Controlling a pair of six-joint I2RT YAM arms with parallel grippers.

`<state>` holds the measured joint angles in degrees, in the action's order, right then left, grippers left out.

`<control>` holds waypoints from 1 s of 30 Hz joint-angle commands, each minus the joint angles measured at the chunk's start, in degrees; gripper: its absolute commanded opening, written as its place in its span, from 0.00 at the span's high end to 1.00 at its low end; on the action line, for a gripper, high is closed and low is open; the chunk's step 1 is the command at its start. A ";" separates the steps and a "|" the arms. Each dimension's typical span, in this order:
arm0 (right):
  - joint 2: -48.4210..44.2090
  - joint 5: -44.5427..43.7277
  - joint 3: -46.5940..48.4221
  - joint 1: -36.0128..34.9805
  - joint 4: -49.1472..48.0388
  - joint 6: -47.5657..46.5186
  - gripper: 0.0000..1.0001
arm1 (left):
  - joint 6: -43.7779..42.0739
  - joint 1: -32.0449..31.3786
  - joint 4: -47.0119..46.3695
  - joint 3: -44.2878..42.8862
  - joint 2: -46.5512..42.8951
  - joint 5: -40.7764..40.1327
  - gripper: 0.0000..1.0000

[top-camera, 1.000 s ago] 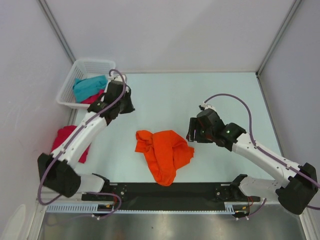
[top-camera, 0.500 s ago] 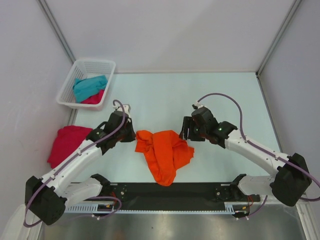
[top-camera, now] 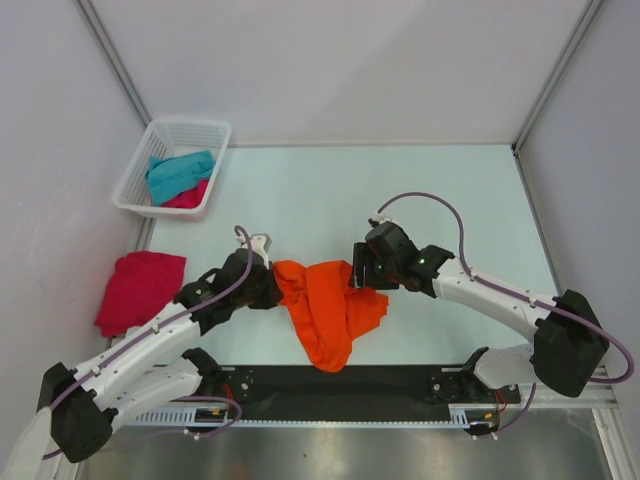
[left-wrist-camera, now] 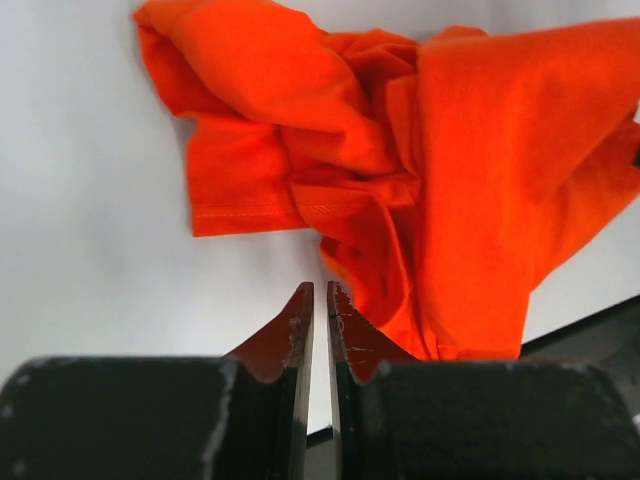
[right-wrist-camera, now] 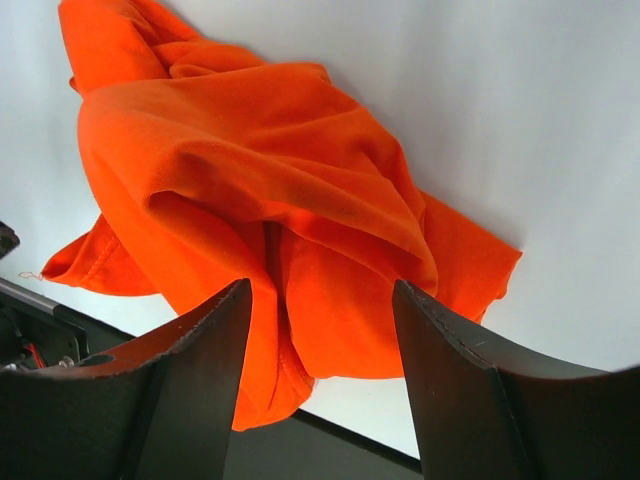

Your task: Fold and stack the t-shirts

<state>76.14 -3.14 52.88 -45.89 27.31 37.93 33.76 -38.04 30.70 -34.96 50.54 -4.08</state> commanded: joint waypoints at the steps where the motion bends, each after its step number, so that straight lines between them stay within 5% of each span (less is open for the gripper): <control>1: 1.03 -2.66 3.01 -1.66 -0.50 0.65 0.36 | 3.94 -3.70 -3.28 0.77 -0.45 -0.41 0.86; 23: 2.61 -5.13 3.89 -4.74 0.73 1.79 0.37 | 6.67 -11.18 -6.88 1.56 4.30 -2.78 0.86; 26: 3.31 -5.04 4.07 -4.82 0.64 1.71 0.37 | 6.67 -11.18 -6.79 1.56 4.48 -2.95 0.99; 30: 3.58 -5.39 3.98 -4.91 0.64 1.53 0.37 | 6.49 -11.18 -5.57 1.04 3.60 -4.00 0.99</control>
<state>79.57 -7.18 54.68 -50.48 28.49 39.40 39.64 -48.77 25.54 -33.67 54.98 -6.00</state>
